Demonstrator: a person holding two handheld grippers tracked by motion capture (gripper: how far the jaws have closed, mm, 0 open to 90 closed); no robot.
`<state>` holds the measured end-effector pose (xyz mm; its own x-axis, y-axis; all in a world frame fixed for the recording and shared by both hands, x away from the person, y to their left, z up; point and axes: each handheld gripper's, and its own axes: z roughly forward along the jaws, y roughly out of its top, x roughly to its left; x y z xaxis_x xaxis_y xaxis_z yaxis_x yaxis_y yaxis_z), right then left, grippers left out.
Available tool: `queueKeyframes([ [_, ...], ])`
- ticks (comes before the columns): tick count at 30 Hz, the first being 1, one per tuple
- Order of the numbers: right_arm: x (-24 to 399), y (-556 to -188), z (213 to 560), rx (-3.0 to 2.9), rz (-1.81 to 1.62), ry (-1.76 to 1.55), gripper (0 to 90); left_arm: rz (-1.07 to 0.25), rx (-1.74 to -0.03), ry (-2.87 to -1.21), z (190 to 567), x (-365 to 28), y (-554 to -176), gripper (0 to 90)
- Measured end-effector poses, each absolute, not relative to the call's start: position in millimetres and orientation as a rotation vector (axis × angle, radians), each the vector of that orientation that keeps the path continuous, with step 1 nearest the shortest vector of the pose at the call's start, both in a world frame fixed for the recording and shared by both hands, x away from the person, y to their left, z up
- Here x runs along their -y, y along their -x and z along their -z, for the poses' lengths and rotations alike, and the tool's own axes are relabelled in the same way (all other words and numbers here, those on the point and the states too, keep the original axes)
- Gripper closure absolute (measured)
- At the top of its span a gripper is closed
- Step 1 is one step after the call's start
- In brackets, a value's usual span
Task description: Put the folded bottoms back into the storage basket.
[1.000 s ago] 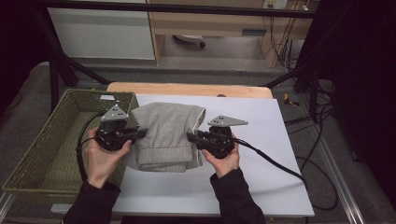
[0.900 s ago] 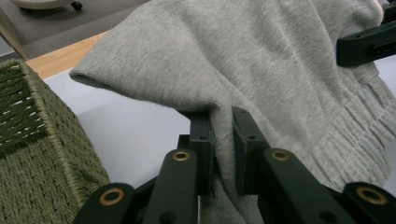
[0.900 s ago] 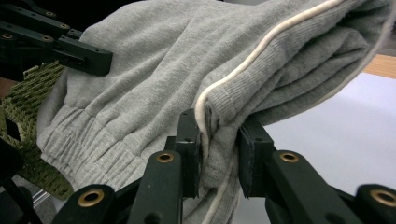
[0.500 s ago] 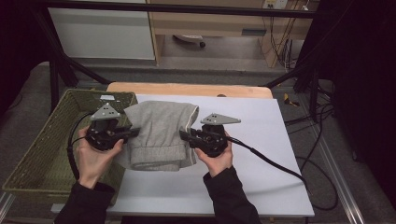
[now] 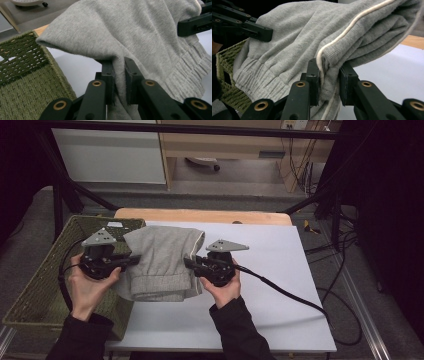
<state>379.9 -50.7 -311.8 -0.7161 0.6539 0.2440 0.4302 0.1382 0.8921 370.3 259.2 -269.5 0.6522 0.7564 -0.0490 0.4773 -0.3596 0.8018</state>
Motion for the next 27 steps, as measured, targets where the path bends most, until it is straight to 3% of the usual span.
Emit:
queueKeyframes([
  [27, 7, -384, 301, -2.202, -1.650, -1.043, 73.8, -0.493, -0.994, -2.029, 251, -297, -366, 80.4],
])
